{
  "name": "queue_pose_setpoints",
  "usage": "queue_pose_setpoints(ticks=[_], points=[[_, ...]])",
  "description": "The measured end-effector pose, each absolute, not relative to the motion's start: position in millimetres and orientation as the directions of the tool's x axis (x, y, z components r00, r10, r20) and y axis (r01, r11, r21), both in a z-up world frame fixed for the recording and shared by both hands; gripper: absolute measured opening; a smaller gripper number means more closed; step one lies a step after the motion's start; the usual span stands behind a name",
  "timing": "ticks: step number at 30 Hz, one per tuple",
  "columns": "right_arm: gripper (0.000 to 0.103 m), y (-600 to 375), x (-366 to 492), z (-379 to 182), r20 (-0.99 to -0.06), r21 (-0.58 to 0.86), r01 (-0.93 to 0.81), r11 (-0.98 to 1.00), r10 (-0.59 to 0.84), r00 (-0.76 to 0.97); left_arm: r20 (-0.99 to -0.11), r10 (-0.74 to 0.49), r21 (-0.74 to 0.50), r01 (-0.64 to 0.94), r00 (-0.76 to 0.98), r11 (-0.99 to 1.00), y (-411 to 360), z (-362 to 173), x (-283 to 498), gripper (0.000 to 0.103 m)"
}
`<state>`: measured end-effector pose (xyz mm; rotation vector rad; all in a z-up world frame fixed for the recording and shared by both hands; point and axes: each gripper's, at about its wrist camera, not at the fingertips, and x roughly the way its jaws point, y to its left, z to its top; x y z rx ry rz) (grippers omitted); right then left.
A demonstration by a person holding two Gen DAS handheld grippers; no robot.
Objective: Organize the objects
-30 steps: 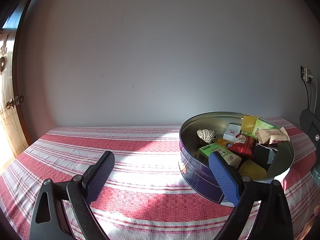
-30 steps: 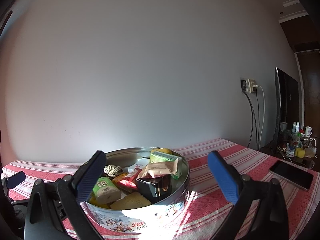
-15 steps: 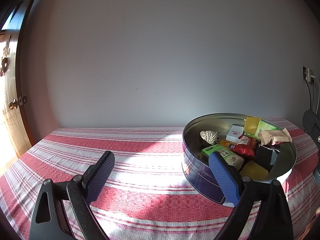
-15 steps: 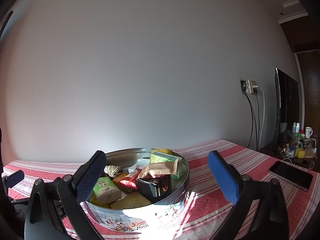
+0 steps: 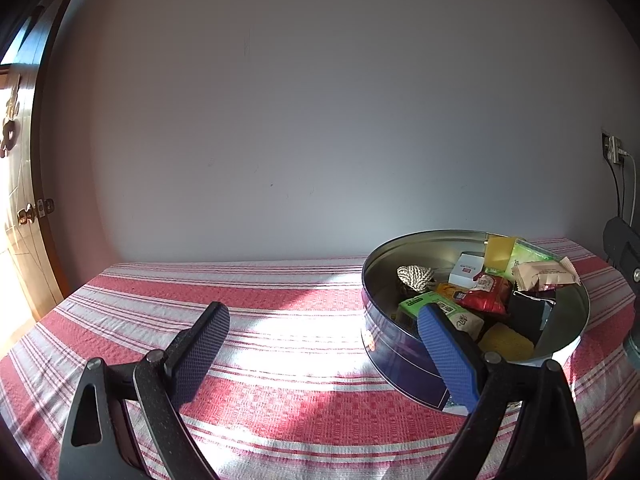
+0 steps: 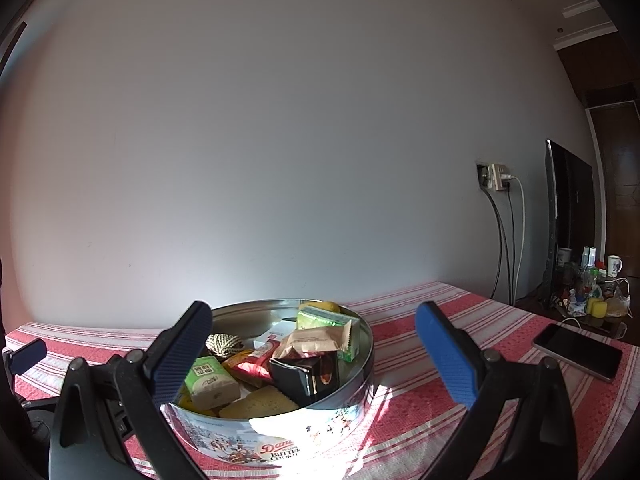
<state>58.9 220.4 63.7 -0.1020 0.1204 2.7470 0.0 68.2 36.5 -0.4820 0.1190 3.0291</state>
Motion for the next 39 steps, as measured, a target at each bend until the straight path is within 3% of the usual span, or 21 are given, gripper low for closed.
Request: queue_pose_setpoints(ticks=[15,39], points=[[0.103,226.3,66.0,66.3,-0.053,0.055,-0.437,-0.898,0.435,-0.899,-0.302,0.103,0.069,-0.130,-0.948,-0.989,73.6,36.0,2.2,0.097],[0.103,226.8,63.8,66.5,-0.061,0.050,-0.415,-0.908,0.412,-0.909,-0.339,0.154,0.034,-0.176,-0.928,-0.984,71.0,32.2,-1.4,0.097]])
